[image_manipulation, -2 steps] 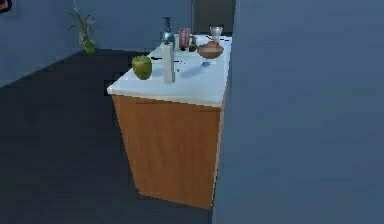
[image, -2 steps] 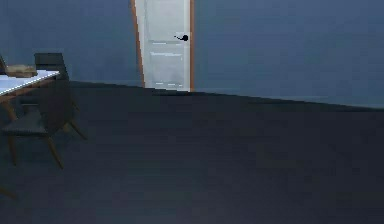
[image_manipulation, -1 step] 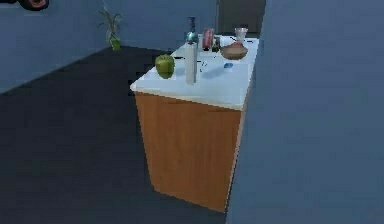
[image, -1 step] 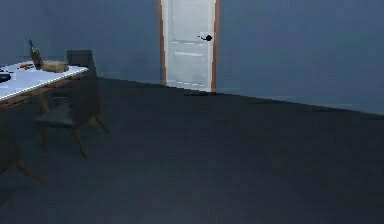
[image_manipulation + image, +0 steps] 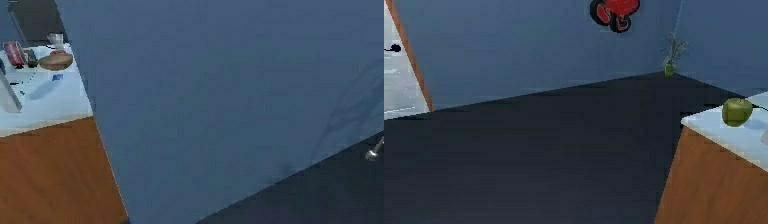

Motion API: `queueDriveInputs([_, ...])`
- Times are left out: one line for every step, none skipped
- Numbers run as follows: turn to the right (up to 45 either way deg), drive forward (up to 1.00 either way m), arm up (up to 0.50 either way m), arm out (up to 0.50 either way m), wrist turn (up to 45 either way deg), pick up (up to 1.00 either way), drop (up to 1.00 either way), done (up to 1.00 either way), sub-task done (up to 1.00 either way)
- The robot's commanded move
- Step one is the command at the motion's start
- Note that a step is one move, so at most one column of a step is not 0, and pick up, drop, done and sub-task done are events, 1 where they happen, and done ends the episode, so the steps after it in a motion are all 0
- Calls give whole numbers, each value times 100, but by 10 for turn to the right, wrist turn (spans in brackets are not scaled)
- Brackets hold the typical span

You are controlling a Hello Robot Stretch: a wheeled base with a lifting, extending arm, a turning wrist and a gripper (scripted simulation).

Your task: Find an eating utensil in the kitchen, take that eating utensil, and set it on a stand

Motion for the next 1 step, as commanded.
queueDriveInputs([150, 0, 0, 0, 0, 0, 0, 0, 0])
